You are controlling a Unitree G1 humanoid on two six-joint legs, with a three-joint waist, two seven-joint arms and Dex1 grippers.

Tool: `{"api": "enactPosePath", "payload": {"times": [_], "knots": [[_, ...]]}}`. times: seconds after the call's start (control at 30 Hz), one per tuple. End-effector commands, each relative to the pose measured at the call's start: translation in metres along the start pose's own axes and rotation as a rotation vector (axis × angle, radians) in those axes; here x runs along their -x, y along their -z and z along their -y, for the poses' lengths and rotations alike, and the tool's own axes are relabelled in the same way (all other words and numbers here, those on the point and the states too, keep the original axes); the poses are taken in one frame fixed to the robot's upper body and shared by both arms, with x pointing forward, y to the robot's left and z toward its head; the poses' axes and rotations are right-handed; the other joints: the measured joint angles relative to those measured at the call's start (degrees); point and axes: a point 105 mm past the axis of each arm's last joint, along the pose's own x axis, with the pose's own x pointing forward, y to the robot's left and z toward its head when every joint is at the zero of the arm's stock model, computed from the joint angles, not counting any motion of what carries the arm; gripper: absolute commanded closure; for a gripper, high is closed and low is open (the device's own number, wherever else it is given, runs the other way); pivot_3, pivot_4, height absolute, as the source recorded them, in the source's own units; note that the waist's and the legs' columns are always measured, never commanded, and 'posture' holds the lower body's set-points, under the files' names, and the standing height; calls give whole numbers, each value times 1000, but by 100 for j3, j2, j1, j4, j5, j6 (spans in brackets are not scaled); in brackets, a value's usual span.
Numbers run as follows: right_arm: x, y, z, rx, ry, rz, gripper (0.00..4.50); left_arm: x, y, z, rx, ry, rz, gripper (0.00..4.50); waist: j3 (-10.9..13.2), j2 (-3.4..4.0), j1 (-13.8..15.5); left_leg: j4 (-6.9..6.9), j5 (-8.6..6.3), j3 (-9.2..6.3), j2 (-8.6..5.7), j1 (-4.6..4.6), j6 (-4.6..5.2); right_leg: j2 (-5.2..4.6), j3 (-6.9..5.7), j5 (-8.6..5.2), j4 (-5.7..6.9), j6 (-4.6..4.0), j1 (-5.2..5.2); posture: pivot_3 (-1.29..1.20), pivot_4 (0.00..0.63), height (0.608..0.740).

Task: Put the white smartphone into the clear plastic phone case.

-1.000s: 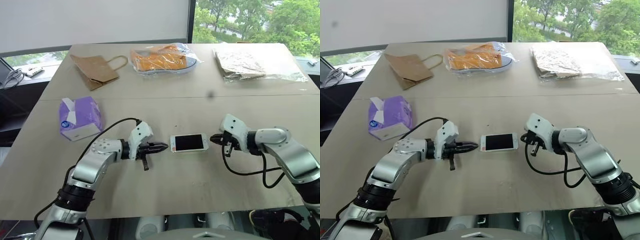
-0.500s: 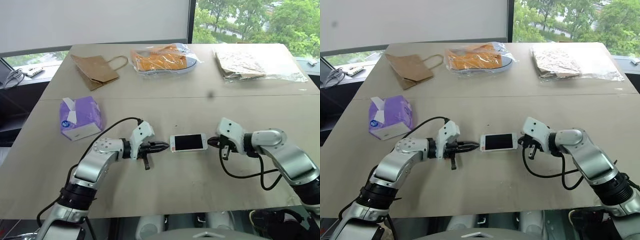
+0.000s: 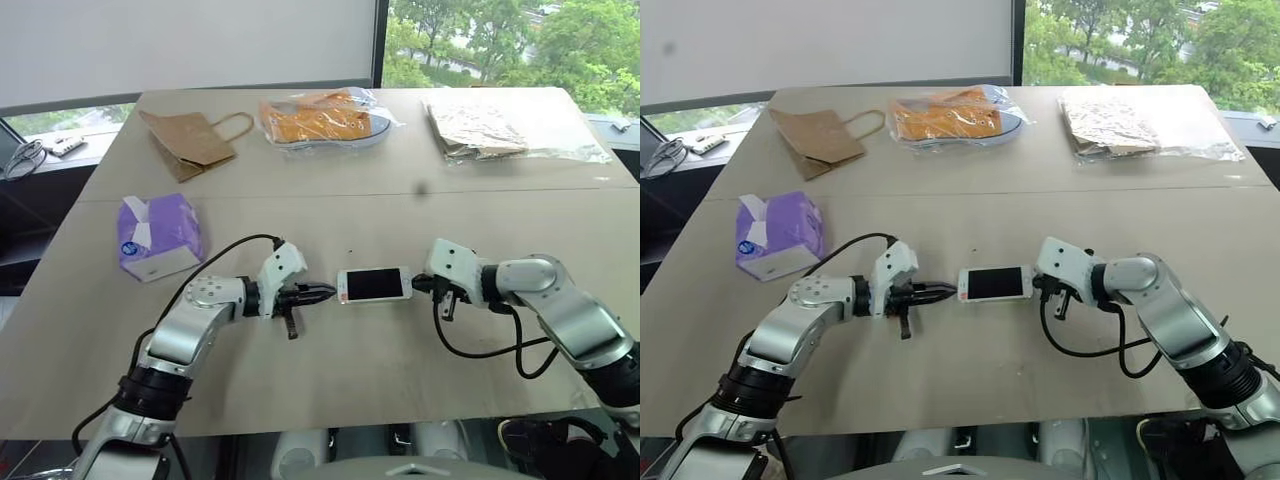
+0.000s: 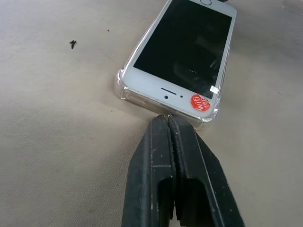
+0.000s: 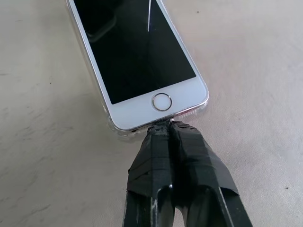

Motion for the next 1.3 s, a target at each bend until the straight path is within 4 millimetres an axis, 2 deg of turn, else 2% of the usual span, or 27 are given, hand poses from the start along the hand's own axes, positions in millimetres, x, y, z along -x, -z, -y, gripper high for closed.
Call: {"api": "enactPosePath", "payload": {"times": [0.03,0.13,0.27,0.47,0.7,0.93,1.07,1.3], "knots": [[14,-4,7,21,25,20,4500,18,-10,-11,-8,-44,52,4449,0,0,5,0,0,0,0,-1,0,0,0,1,0,-2,0,0,150,740],[28,-5,16,-3,54,35,4500,24,-24,-11,-12,-18,99,4449,1,0,15,1,0,-1,-1,-5,0,-3,-1,6,-1,-10,-1,0,150,740],[33,-16,22,-16,64,81,4500,16,-36,-2,-12,49,130,4449,1,0,14,9,0,0,-4,-6,0,-5,-2,2,-3,-4,3,0,150,740],[24,-30,19,-9,47,131,4500,-14,-42,10,-36,117,127,4449,1,0,14,16,0,0,-4,-6,0,-2,2,7,0,-9,4,0,150,740],[12,-36,18,1,23,145,4500,-34,-34,5,-63,105,67,4449,1,0,4,23,0,0,-4,-6,0,6,5,7,2,-9,5,0,150,740],[-2,-29,14,-4,-14,115,4500,-37,-23,7,-75,109,22,4449,1,0,10,26,0,0,-3,-7,0,6,6,8,2,-10,5,0,150,740],[-10,-17,17,-23,-16,57,4500,-38,-21,9,-84,99,16,4449,0,0,9,29,0,0,-2,-6,1,6,6,8,4,-10,7,0,150,740],[-14,-5,14,-53,-62,-19,4500,-38,-21,12,-85,92,17,4449,-5,-1,13,34,0,-1,-1,-1,1,5,5,8,5,-10,14,0,150,740]]}}
